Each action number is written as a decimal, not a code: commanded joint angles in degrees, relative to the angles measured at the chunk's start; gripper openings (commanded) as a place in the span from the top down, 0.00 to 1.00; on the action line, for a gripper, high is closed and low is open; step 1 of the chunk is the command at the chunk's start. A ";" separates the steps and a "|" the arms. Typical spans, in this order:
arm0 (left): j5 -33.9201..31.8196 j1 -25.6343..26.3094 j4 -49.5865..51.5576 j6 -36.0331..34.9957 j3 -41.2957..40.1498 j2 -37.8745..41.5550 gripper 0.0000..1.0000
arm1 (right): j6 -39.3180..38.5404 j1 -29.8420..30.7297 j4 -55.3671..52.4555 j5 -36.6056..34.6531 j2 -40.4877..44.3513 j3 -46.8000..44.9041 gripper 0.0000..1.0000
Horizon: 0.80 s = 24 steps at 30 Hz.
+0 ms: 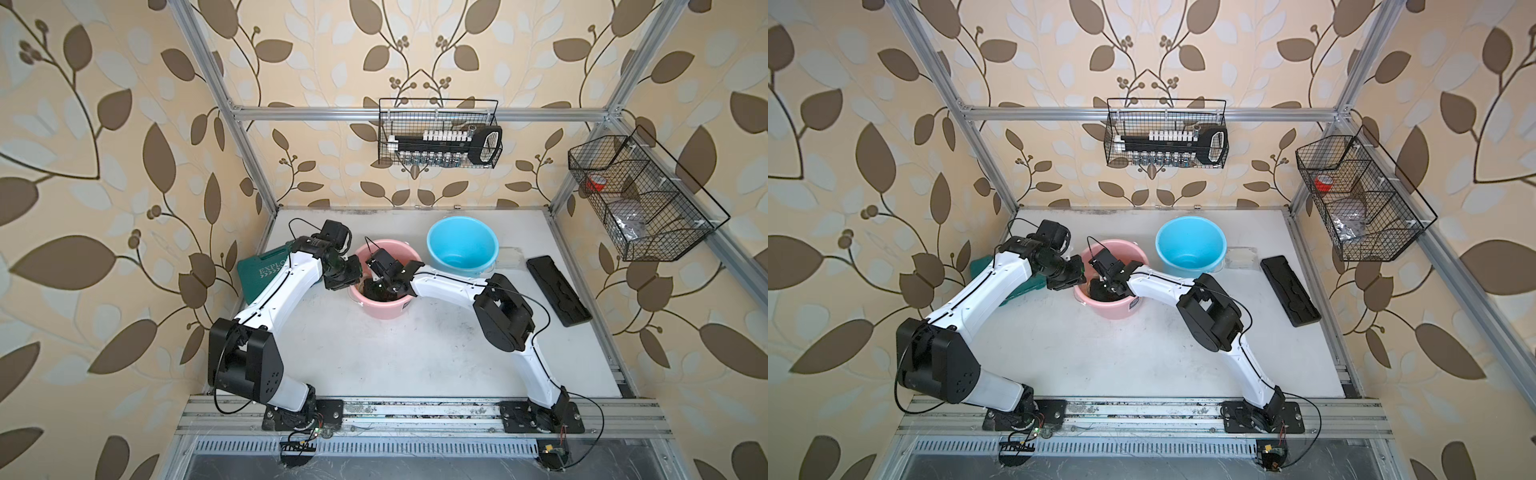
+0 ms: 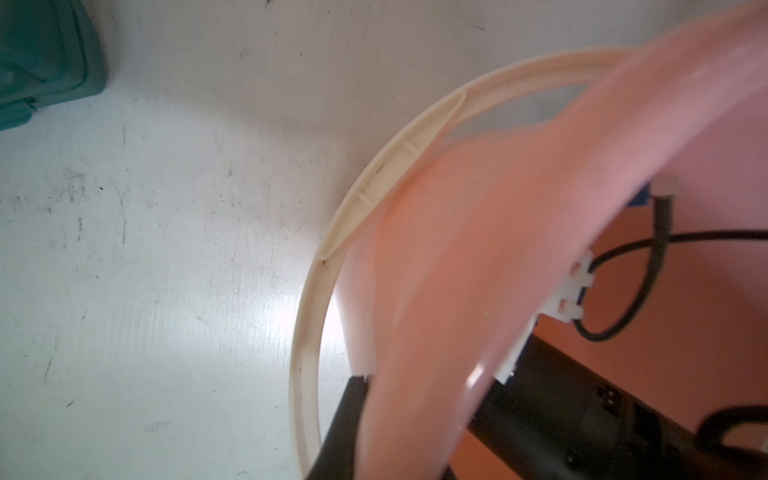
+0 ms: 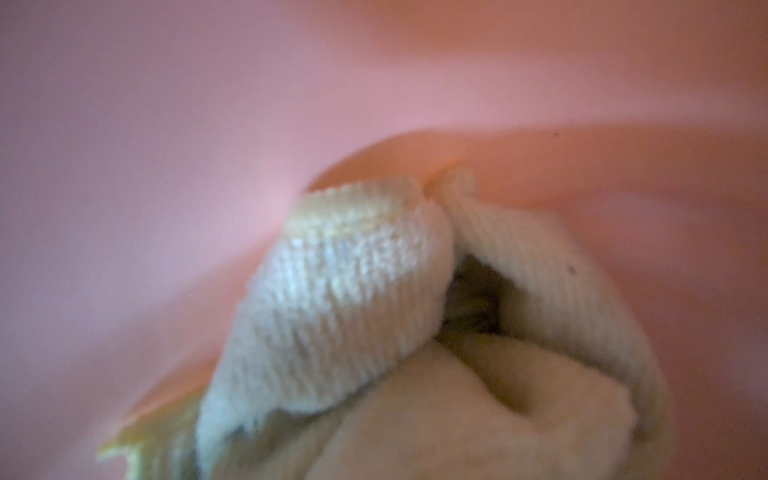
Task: Wipe the inside of the bucket with a cloth
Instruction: Wipe the dirt from the inside of the bucket.
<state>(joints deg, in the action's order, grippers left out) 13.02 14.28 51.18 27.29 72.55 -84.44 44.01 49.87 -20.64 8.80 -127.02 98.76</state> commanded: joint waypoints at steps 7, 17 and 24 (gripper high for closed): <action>9.71 2.59 3.01 -1.54 -2.73 3.41 1.00 | 1.83 -0.10 14.30 -10.88 7.86 -2.33 1.00; 4.01 2.59 2.44 -2.71 -0.97 3.06 1.00 | 0.24 0.76 11.15 2.56 5.01 0.47 1.00; -9.36 2.59 2.38 -5.19 2.39 3.85 1.00 | -6.47 0.92 -1.12 12.82 7.78 0.97 1.00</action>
<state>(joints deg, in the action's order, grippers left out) 7.35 15.27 53.23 26.79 72.27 -82.83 42.04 49.76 -17.41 13.45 -120.81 97.47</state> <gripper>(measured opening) 0.145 0.050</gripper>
